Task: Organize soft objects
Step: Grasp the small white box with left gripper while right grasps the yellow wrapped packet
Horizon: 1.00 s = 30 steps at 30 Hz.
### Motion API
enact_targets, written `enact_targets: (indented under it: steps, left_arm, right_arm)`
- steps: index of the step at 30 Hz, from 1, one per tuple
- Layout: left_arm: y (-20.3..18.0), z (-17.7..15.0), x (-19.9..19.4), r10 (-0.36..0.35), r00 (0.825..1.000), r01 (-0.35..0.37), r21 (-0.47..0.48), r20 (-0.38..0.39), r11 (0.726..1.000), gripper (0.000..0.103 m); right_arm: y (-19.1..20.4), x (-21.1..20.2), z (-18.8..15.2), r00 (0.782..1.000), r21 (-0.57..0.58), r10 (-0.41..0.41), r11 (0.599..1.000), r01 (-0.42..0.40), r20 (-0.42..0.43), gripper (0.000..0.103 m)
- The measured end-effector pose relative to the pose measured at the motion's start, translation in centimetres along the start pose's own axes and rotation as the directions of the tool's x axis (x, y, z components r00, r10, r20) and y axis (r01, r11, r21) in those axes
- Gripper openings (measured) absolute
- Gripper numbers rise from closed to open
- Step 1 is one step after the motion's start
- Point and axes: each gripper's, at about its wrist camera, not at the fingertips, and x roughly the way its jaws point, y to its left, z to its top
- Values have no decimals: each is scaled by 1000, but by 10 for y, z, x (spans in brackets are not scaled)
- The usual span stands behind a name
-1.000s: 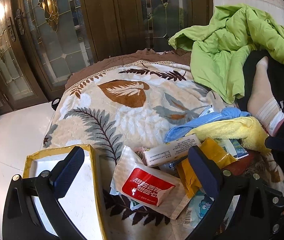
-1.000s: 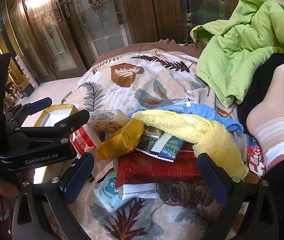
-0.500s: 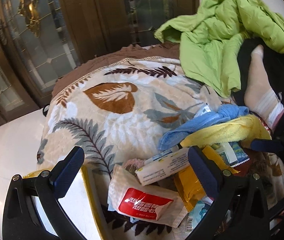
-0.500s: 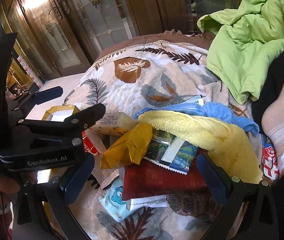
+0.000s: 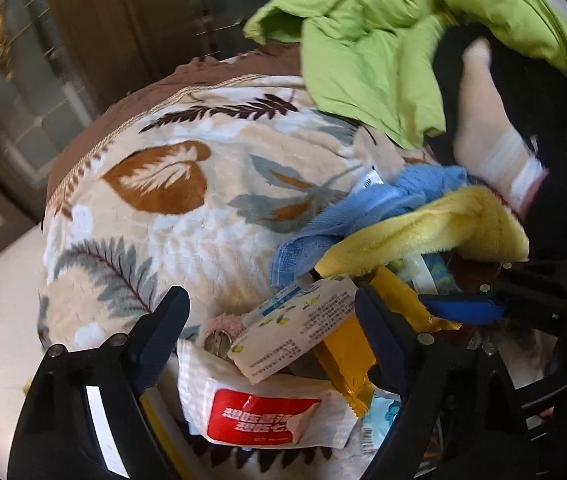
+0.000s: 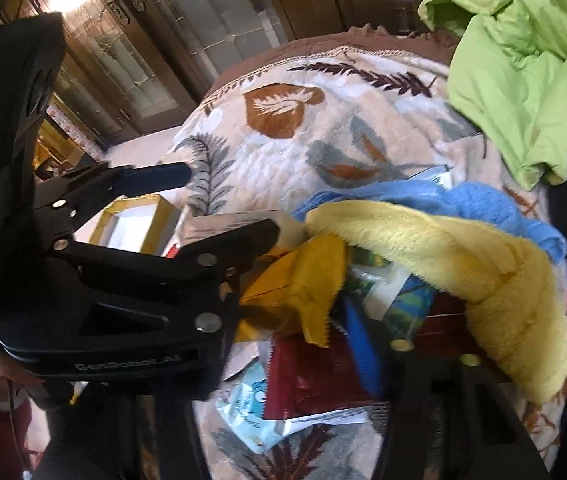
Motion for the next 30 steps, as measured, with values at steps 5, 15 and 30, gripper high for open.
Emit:
enact_targets:
  steps: [5, 15, 30]
  left_arm:
    - [-2, 4, -2, -43, 998, 47, 129, -34, 991, 85]
    - [13, 2, -11, -89, 994, 101, 261, -56, 960, 85]
    - [0, -2, 33, -93, 979, 144, 283, -184, 948, 19]
  right_arm:
    - [2, -1, -5, 1000, -14, 16, 1000, -16, 12, 47]
    - [-6, 2, 0, 999, 25, 47, 999, -47, 15, 44]
    - [-8, 3, -3, 996, 15, 87, 996, -87, 31, 38]
